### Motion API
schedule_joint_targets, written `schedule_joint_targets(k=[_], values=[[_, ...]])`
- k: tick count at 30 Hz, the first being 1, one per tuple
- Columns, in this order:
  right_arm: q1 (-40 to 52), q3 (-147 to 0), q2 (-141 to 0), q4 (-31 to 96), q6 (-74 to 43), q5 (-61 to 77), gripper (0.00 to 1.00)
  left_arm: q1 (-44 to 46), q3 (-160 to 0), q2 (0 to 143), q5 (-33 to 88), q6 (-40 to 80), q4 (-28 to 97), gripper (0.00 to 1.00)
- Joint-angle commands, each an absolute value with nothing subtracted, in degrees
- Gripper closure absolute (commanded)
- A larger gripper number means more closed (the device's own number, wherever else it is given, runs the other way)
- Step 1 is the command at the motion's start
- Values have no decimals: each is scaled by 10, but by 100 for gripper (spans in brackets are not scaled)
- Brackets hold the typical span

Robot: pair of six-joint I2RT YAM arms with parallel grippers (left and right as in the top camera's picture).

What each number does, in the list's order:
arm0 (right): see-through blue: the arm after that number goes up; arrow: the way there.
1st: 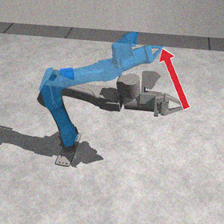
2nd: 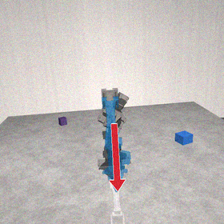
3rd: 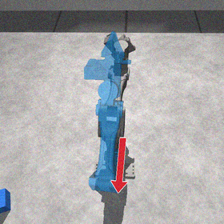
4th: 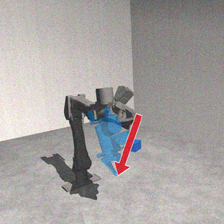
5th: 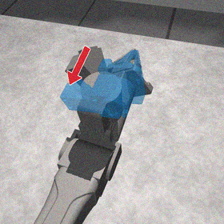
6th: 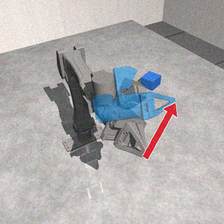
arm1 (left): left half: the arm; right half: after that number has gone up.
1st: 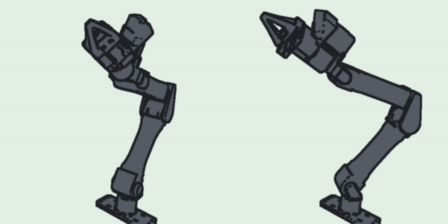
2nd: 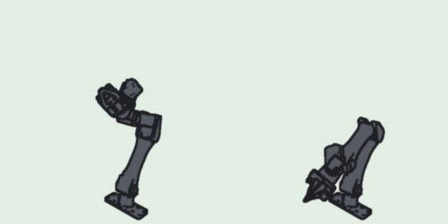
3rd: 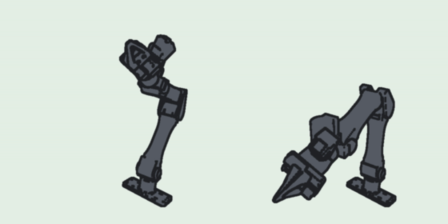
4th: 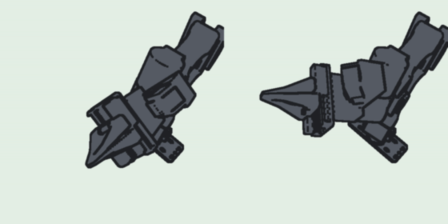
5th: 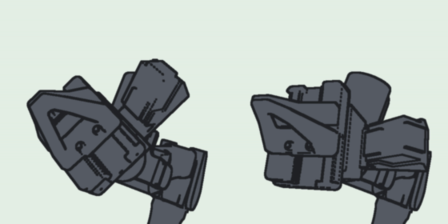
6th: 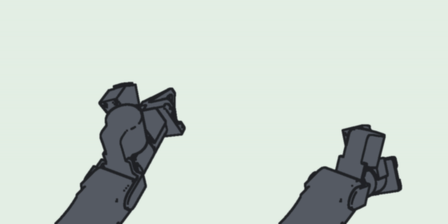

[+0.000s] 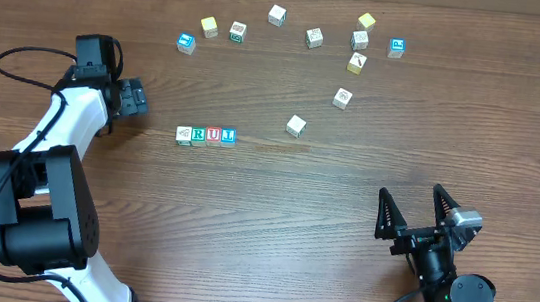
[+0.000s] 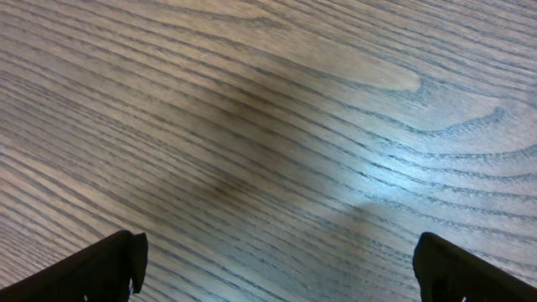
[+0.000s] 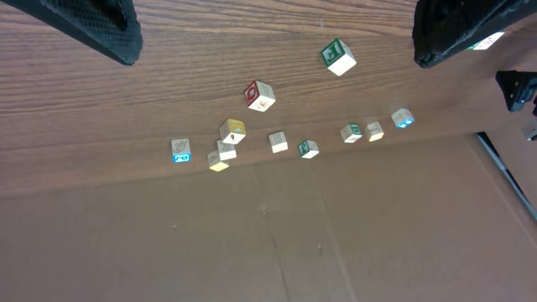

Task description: Form a horizontal line

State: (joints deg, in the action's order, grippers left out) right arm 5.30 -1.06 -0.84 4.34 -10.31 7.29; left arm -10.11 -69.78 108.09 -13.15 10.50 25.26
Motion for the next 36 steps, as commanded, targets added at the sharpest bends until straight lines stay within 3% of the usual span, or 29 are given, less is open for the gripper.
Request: schedule_joint_targets(k=[1,19,28,36], values=[[55,-4,-1,42,-104,76,0,-96,-694,1081,-139,107,253,0],[55,-4,-1,42,-104,76,0,-96,-688,934,-90,107,265,0],[55,-4,-1,42,-104,76,0,-95,-562,921,14,108,69,0],[55,-4,-1,42,-104,76,0,-82,-491,915,11,97,11,0]])
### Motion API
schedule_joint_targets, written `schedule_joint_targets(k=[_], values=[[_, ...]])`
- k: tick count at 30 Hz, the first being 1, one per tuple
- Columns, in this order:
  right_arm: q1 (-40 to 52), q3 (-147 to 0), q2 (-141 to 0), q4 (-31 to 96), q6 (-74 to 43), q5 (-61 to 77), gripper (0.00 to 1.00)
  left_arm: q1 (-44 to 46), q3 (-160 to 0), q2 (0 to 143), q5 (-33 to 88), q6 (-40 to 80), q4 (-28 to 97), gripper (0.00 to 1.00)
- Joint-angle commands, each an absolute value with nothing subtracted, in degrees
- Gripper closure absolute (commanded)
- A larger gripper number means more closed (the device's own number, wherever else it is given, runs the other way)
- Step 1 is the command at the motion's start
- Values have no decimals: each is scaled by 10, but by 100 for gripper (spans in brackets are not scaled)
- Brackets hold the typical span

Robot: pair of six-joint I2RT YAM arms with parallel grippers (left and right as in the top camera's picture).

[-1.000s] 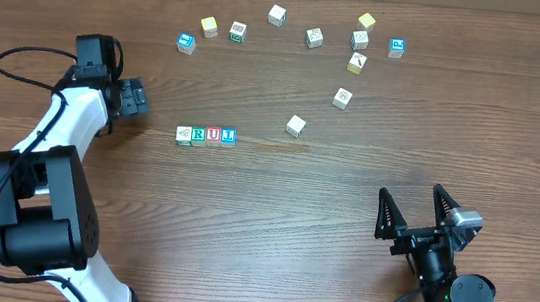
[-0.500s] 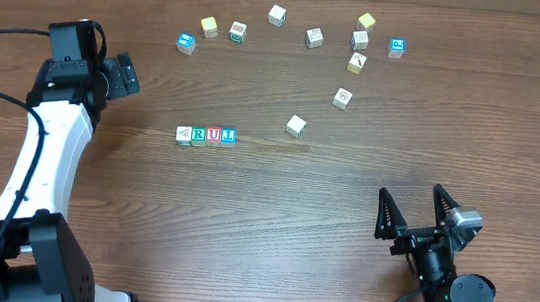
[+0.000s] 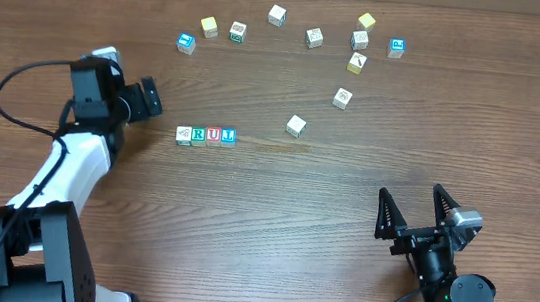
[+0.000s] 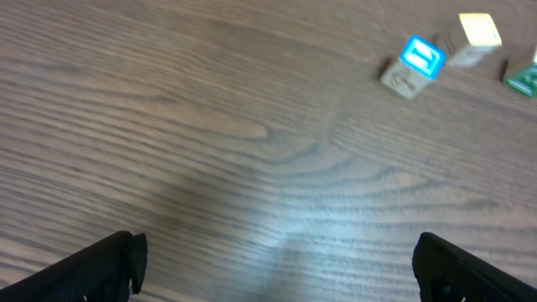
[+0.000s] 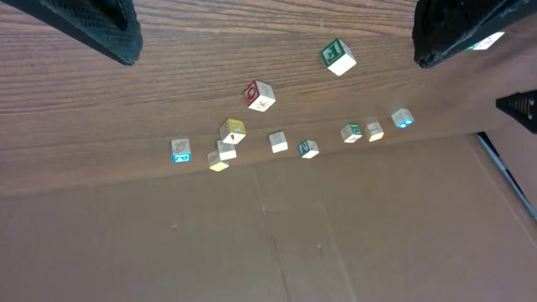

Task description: Form a horizontal line

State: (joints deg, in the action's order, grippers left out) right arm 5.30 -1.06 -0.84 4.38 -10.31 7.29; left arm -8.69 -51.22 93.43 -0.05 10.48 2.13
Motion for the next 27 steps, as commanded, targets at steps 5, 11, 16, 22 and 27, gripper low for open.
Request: schedule_joint_targets(k=[5,11,16,22,27], values=[[55,-4,-1,42,-104,76,0,-82,-439,914,11,89,-41,0],[55,-4,-1,42,-104,76,0,-83,-353,897,-12,76,-142,0],[55,-4,-1,42,-104,76,0,-83,-268,870,-36,53,-254,1],[55,-4,-1,42,-104,76,0,-84,-201,822,-36,-4,-288,0],[55,-4,-1,42,-104,76,0,-84,-163,797,-36,-13,-288,0]])
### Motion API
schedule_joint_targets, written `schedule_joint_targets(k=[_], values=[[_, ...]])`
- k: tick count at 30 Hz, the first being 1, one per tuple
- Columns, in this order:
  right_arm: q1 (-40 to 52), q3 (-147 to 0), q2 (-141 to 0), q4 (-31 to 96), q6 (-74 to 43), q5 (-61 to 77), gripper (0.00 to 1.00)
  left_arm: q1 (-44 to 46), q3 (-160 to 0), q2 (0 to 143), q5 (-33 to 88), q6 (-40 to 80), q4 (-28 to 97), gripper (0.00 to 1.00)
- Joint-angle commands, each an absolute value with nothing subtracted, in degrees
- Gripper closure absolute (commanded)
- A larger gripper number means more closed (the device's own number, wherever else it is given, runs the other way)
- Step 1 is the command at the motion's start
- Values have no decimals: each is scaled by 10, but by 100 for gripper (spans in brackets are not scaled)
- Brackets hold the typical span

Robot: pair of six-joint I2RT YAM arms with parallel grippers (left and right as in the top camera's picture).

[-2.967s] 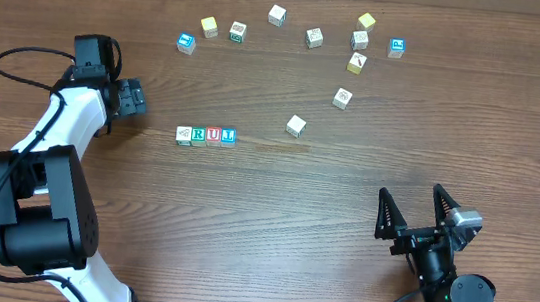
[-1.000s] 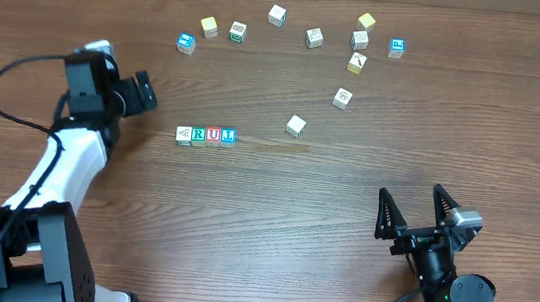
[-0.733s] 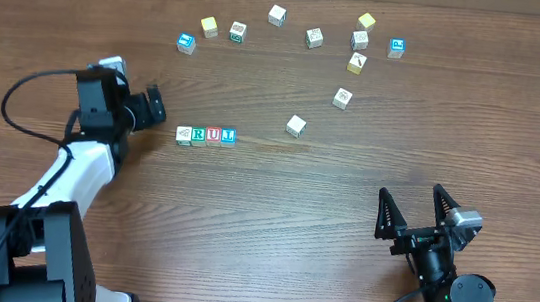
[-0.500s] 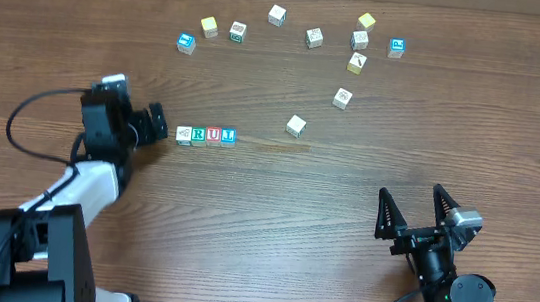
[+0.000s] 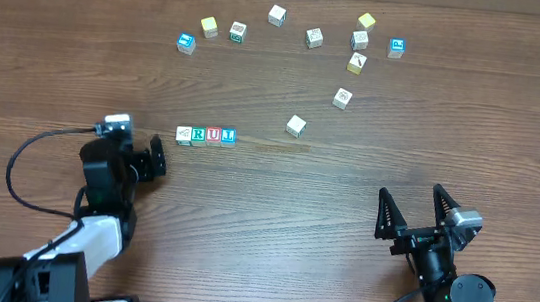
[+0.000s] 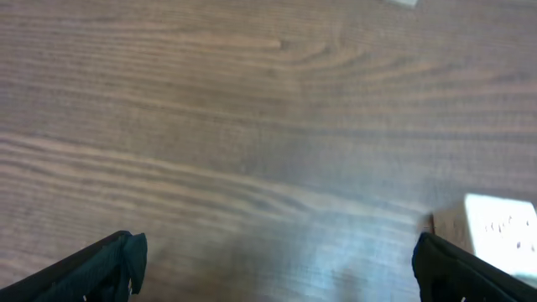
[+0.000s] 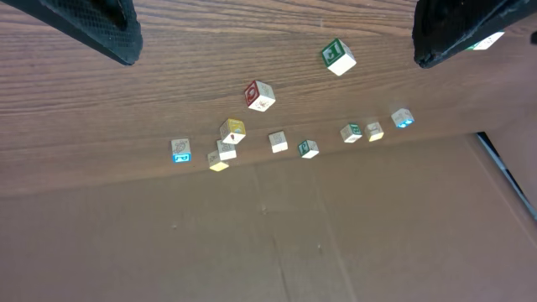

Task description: Form a horizontal line

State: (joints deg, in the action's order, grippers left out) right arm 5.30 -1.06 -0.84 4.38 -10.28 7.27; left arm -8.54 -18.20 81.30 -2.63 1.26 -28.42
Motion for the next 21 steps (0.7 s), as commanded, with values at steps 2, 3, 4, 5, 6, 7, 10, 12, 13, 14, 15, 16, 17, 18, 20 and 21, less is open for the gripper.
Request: schedule_joint_targets(k=[2,3,4,5,6,7,10,12,13,14,15,16,17,18,20,21], values=[[55,-4,-1,42,-104,76,0,-84,-155,793,-36,-13,-288,1],[55,-4,-1,42,-104,76,0,-84,-152,791,-34,-13,-288,0],[55,-4,-1,42,-104,76,0,-84,-150,790,-33,-13,-288,1],[55,-4,-1,42,-104,76,0,-84,-149,790,-31,-13,-288,0],[55,-4,-1,42,-104,76,0,-84,-147,790,-30,-13,-288,0],[55,-4,-1,42,-104,76,0,-84,-144,789,-29,-13,-287,1],[55,-4,-1,42,-104,76,0,-84,-132,790,-29,-13,-283,0],[55,-4,-1,42,-104,76,0,-84,-123,789,-30,-13,-286,0],[55,-4,-1,42,-104,76,0,-84,-120,789,-31,-13,-286,0],[55,-4,-1,42,-104,76,0,-84,-118,789,-32,-13,-286,0],[55,-4,-1,42,-104,76,0,-84,-114,789,-32,-13,-285,0],[55,-4,-1,42,-104,76,0,-84,-111,789,-32,-13,-281,1],[55,-4,-1,42,-104,76,0,-84,-105,789,-33,-11,-274,1],[55,-4,-1,42,-104,76,0,-84,-98,789,-43,6,-268,0],[55,-4,-1,42,-104,76,0,-85,-80,789,-74,50,-251,1],[55,-4,-1,42,-104,76,0,-86,-70,789,-89,69,-242,1]])
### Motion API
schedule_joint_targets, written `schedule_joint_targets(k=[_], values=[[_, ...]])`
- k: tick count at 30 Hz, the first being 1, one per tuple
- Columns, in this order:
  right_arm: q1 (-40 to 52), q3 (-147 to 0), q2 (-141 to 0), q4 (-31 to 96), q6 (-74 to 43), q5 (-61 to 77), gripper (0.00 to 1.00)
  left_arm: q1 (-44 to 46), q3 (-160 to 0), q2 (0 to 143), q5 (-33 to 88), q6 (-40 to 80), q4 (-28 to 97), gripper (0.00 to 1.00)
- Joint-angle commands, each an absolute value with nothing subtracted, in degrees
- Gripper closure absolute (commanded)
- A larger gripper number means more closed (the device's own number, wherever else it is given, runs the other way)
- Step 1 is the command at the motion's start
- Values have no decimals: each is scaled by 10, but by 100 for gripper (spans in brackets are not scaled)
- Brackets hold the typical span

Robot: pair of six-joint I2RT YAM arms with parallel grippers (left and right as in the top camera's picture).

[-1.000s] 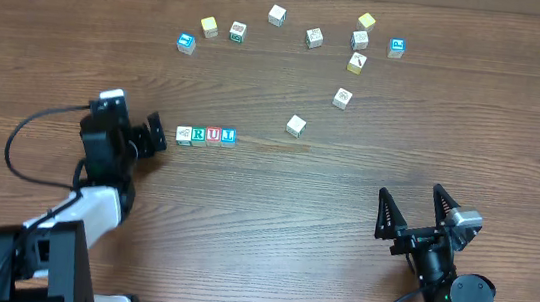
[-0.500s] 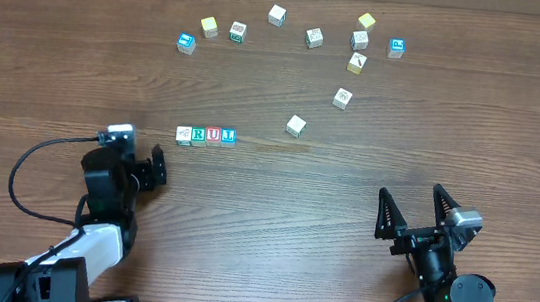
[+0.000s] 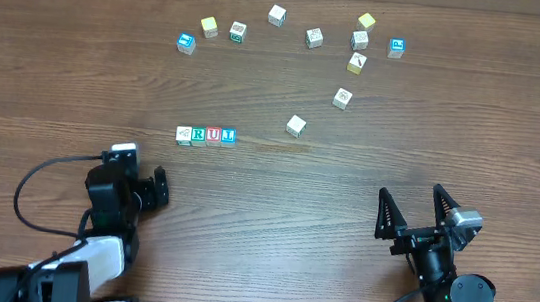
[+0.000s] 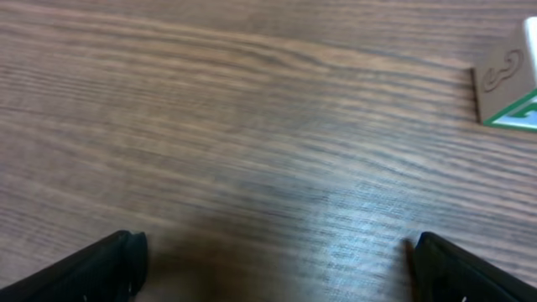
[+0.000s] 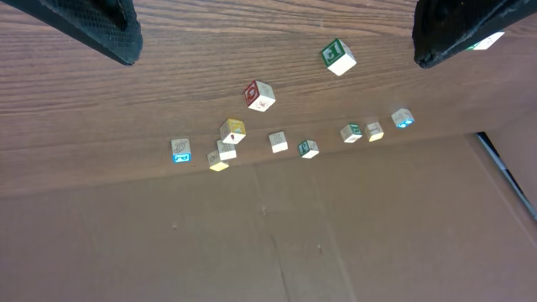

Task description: Form a horizontal line

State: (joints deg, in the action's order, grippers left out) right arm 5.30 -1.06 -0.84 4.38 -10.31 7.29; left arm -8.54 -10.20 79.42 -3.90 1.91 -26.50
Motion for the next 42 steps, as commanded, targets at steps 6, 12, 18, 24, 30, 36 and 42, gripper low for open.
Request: schedule_joint_targets(k=[6,12,18,24,30,36,42], values=[[55,-4,-1,42,-104,76,0,-91,-22,773,-109,101,-280,0],[55,-4,-1,42,-104,76,0,-91,-2,738,-108,103,-273,0],[55,-4,-1,42,-105,76,0,-91,-2,705,-107,103,-234,0],[55,-4,-1,42,-104,76,0,-91,-2,640,-107,101,-164,0],[55,-4,-1,42,-104,76,0,-90,-2,556,-104,83,-97,1],[55,-4,-1,42,-104,76,0,-90,-2,457,-102,79,-6,0],[55,-4,-1,42,-104,76,0,-90,-2,383,-89,55,37,1]])
